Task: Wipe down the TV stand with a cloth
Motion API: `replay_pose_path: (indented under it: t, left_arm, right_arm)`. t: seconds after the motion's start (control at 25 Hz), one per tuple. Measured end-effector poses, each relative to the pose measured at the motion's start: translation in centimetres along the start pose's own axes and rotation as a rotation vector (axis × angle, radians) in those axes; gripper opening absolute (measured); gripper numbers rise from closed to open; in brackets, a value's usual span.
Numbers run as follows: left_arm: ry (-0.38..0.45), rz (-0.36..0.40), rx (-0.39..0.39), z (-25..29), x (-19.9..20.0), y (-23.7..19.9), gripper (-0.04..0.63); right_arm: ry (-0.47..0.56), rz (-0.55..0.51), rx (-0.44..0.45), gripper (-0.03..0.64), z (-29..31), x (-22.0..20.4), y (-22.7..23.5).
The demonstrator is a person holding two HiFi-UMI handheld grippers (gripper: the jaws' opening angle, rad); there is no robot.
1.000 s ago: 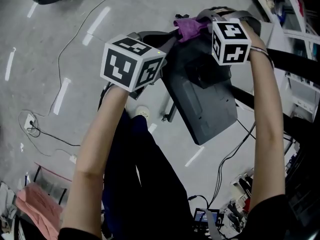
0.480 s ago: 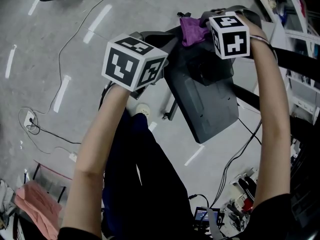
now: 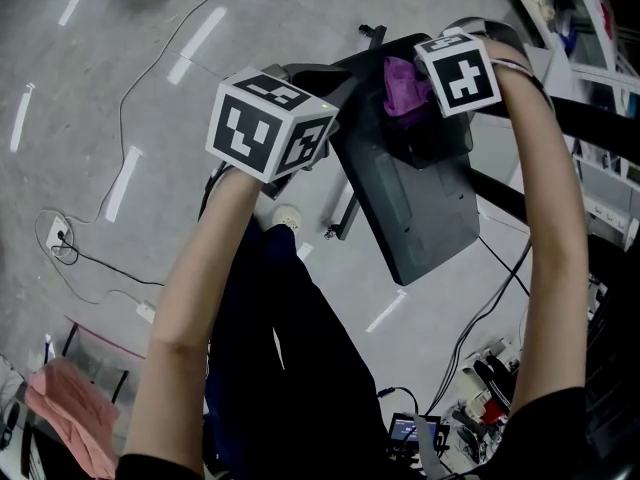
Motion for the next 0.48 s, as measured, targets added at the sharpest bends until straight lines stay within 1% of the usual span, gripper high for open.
replay_pose_path:
  t: [0.08, 0.24, 0.28, 0.4, 0.48]
  left_arm:
    - [0.002, -0.005, 0.000, -0.1, -0.1, -0.1, 0.008]
    - [0.002, -0.006, 0.005, -0.4, -0.5, -0.3, 0.008]
    - [0.003, -0.007, 0.008, -0.6, -0.6, -0.4, 0.008]
    - [0.005, -0.014, 0.013, -1.1, -0.8, -0.6, 0.008]
    - [0.002, -0.012, 0.017, -1.4, -1.0, -0.6, 0.008]
  right_arm:
    - [-0.042, 0.008, 0.031, 0.104, 0.3, -0.4, -0.3]
    - [-0.064, 0.020, 0.044, 0.104, 0.5, -0.8, -0.5]
    - [-0.059, 0.017, 0.032, 0.104, 0.4, -0.7, -0.5]
    - [-0.002, -0.031, -0.038, 0.104, -0.5, 0.8, -0.2]
    - [0.022, -0.020, -0.081, 0.104, -1.3, 1.0, 0.0]
Point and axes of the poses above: the fingertips, and each gripper's own axes: z forward along the fingers, y to its right, x out of its top, the point moved 4 cm from there along -z, backward along the fingers, and after that the axes turned 11 degrees about -y, right-handed, at the moved point
